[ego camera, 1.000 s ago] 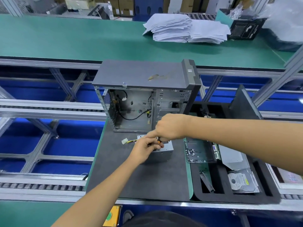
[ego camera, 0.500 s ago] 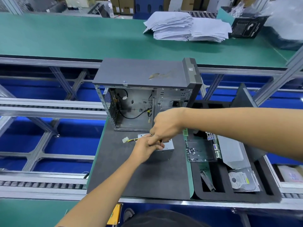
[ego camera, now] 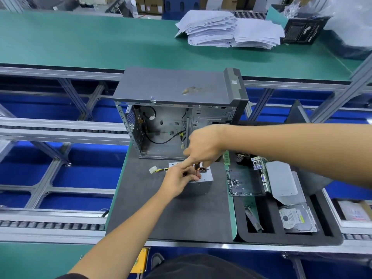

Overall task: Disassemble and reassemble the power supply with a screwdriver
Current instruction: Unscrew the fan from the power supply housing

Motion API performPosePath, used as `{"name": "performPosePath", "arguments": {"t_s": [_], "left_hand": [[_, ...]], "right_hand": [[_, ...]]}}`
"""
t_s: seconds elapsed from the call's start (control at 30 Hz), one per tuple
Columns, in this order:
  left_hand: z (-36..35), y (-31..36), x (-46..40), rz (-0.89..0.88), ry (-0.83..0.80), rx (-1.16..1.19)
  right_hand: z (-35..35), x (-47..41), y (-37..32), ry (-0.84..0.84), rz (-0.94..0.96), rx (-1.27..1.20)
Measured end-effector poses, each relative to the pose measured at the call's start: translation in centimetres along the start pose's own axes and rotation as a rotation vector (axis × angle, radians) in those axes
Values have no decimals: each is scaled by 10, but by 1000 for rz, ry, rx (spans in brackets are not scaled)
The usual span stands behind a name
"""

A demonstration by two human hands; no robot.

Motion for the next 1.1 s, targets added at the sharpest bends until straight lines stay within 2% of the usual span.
{"name": "performPosePath", "arguments": {"t_s": [0.1, 0.17, 0.23, 0.33, 0.47, 0.6, 0.7, 0.77, 0.97, 1.03, 1.1], "left_hand": [[2, 1, -1, -20, 14, -79], [0, -1, 0, -17, 10, -51], [0, -3, -2, -14, 17, -48], [-2, -1, -3, -32, -6, -75], [-7, 4, -4, -73, -101, -159], [-8, 0, -4, -61, -157, -157], [-8, -1, -3, -51, -204, -144], [-8, -4, -2, -33, -195, -130], [-5, 2, 1, -45, -151, -121], [-5, 1, 0, -38, -157, -118], [-7, -6, -3, -22, -156, -97]], "right_hand": [[5, -7, -8, 39, 63, 58], [-1, -8, -1, 80, -46, -98], [-13, -2, 9, 91, -193, -360], [-38, 3, 18, 28, -414, -684], [-51, 13, 22, -46, -594, -857], [-42, 13, 24, -32, -568, -850], [-33, 7, 16, -33, -366, -926], [-22, 6, 11, -24, -211, -814], [-4, 3, -19, 46, 117, -78], [-5, 3, -16, 104, 58, -67], [-14, 1, 1, 125, -123, -321]]}}
Point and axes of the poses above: each hand's wrist, its own x-axis away from the middle knuckle, its own z-axis out of the back of the hand, y = z × x, the point moved 9 cm from there along -x, towards the middle knuckle, and after that the axes turned 15 degrees about -y, right-handed, at the moved point
